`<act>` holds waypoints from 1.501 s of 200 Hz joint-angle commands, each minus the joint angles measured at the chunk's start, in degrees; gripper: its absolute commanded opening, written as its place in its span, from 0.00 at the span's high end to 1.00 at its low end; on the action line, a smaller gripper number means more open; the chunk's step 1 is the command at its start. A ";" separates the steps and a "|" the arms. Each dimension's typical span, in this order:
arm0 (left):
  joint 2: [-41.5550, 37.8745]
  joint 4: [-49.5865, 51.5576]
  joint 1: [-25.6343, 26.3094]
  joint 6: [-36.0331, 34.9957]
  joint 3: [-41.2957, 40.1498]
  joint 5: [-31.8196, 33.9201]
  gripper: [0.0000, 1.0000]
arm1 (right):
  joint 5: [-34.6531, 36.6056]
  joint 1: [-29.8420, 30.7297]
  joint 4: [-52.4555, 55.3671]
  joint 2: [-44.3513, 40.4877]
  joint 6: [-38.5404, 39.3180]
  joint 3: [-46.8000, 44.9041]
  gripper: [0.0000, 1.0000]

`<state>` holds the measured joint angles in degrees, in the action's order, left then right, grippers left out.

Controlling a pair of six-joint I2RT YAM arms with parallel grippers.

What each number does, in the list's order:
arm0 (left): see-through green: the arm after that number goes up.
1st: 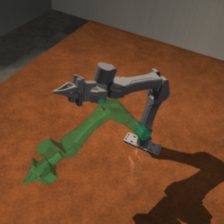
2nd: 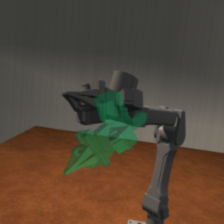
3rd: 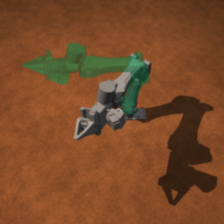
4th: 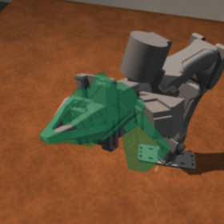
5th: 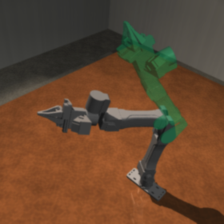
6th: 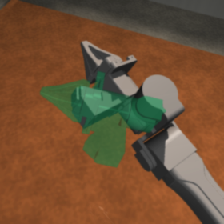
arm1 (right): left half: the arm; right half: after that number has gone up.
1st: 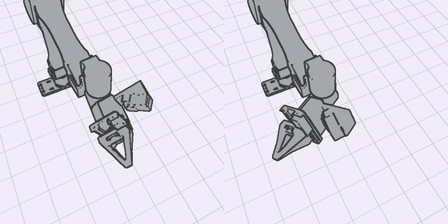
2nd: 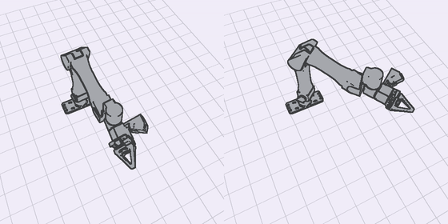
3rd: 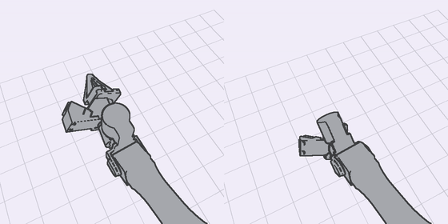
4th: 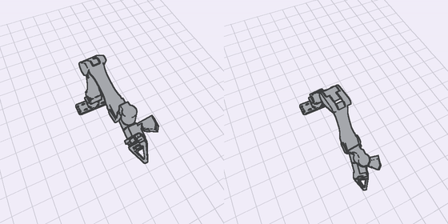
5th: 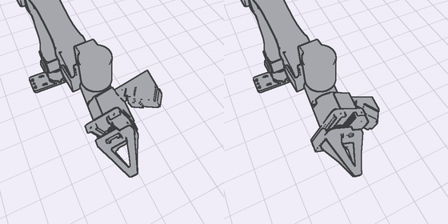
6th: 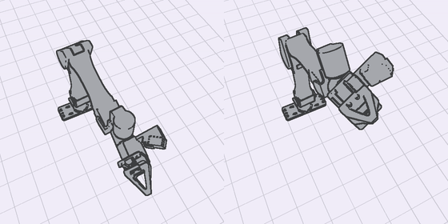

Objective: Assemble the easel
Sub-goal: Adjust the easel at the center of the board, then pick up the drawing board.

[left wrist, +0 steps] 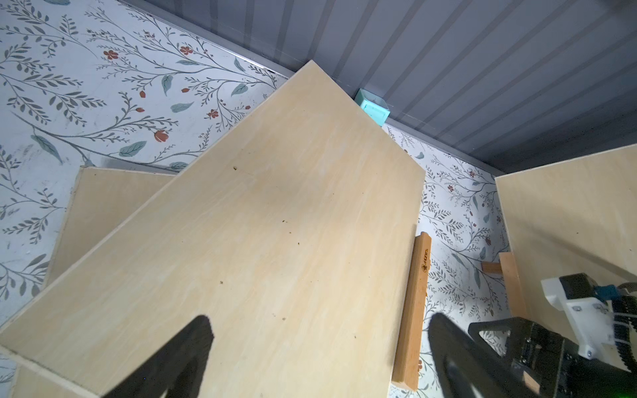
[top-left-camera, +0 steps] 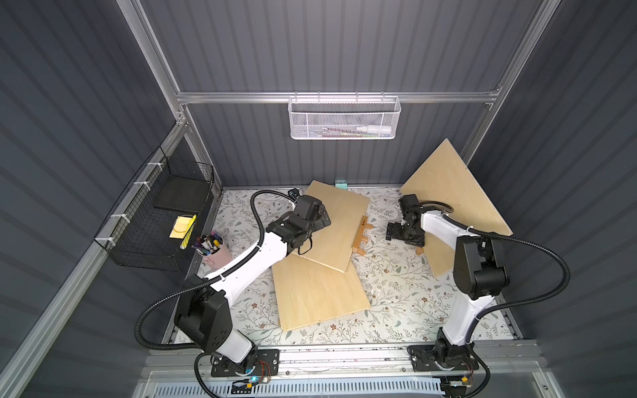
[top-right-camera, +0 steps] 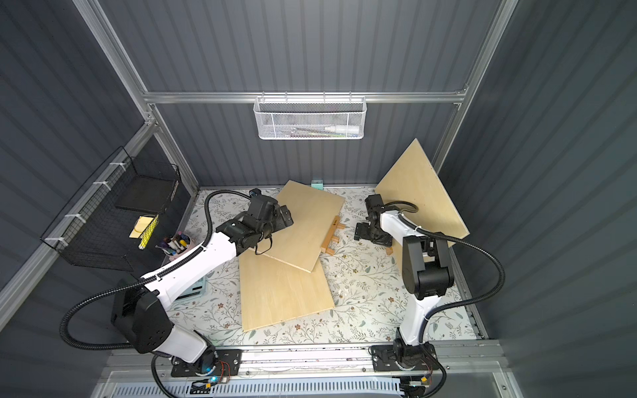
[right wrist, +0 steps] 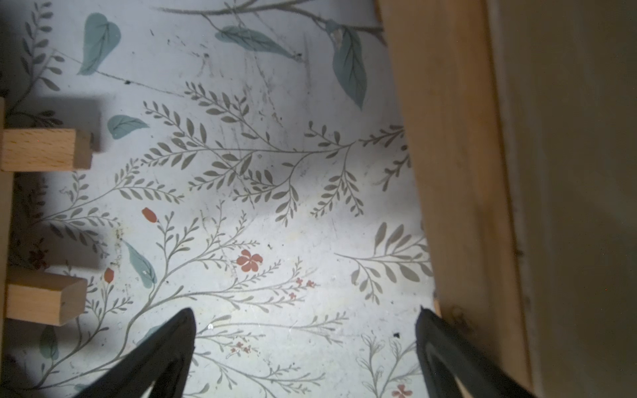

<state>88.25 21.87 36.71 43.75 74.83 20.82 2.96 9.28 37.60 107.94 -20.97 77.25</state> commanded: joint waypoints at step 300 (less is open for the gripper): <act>23.05 12.83 -25.46 -19.08 9.27 -42.77 0.11 | -10.93 15.24 -10.78 -2.34 -4.63 -2.32 0.01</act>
<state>115.24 33.12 11.14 24.27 87.90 -15.73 -7.09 24.27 28.38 104.14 -23.49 75.83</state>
